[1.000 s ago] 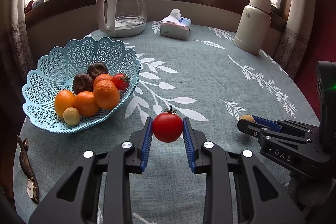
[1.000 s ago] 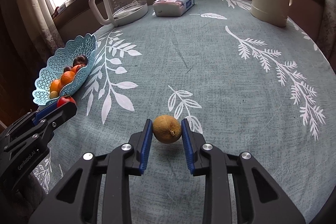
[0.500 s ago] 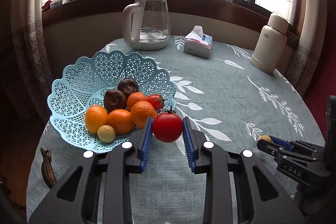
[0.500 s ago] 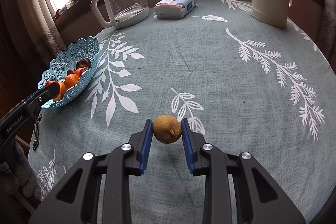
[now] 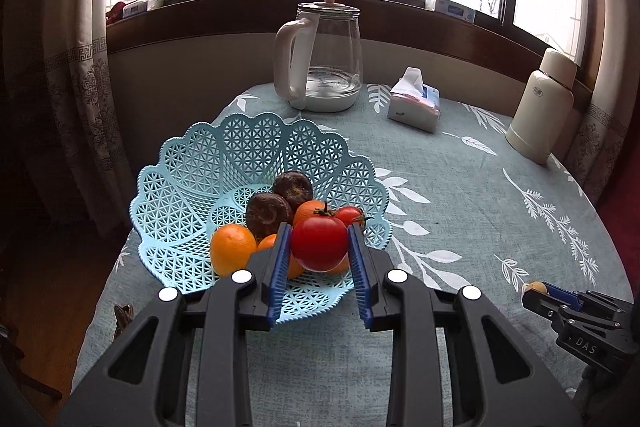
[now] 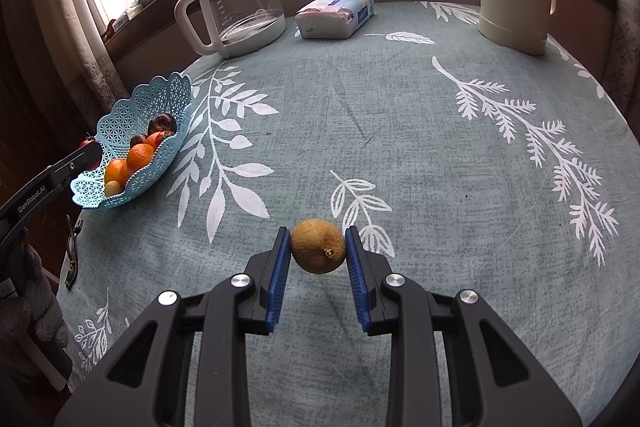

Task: Organize fruits
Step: 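Carry the red tomato into the basket and open the left tool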

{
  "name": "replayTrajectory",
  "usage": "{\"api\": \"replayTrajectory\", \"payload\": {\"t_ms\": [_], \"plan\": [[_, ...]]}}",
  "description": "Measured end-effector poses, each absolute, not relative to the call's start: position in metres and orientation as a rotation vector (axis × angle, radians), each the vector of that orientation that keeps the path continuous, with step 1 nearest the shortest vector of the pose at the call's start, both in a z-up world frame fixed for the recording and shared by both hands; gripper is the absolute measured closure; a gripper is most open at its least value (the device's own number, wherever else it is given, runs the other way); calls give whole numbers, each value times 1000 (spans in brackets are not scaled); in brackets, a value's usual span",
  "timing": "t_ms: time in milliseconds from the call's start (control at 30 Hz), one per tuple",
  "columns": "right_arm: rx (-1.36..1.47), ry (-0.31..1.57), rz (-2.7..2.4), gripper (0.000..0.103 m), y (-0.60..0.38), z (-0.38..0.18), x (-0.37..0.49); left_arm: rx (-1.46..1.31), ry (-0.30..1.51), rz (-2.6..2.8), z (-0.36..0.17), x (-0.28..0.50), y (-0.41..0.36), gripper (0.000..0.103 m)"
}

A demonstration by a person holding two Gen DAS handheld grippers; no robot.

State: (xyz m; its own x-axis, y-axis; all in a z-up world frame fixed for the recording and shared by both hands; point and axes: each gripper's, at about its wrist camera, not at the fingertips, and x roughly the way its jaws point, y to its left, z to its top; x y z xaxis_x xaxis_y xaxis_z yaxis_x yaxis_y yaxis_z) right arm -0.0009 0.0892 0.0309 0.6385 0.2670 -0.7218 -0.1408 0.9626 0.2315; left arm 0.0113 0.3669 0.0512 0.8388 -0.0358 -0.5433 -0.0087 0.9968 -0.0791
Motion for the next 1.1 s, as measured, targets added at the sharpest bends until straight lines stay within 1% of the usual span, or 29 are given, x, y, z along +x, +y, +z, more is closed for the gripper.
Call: {"api": "replayTrajectory", "payload": {"t_ms": [333,833,1100], "plan": [[159,840,234,75,93,35,-3,-103,583,3,47,14,378,74],[154,837,230,75,98,39,-2,-179,588,77,38,25,421,74],[152,835,236,75,100,40,-2,-191,599,90,33,29,428,74]]}}
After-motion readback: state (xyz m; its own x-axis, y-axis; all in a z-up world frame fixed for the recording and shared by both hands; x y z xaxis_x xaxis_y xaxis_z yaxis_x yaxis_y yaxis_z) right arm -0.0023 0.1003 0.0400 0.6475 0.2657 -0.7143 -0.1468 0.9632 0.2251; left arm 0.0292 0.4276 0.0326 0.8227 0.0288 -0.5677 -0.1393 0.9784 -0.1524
